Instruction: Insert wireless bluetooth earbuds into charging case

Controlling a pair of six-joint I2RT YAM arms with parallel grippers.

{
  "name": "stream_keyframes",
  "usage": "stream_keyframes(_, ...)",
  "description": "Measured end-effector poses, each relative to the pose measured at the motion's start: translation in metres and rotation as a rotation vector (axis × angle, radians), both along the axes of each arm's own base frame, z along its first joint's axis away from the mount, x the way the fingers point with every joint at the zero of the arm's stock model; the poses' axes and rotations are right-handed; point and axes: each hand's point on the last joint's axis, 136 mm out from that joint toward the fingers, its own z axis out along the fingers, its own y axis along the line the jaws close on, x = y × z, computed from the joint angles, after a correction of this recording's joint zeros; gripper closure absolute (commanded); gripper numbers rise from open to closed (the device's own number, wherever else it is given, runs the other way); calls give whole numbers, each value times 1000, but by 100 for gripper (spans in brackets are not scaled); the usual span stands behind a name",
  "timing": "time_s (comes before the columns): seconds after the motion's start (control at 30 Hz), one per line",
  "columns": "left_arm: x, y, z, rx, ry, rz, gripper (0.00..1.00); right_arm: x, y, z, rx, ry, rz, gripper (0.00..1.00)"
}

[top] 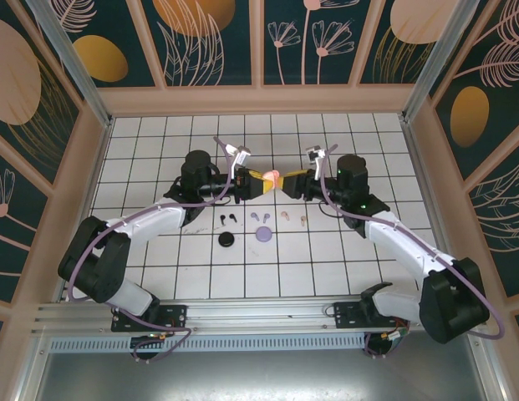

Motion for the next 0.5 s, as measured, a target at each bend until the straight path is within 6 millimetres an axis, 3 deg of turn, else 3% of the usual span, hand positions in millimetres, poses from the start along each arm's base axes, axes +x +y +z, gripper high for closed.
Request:
stream_keyframes(0.2,-4,1,11,-21,-31,-12,100,5,-1,-24,-18,69,-12,50)
stream_keyframes(0.5,-4,1,13,-24,-38,-6,100,3,-2,-22,-17,72,-14,50)
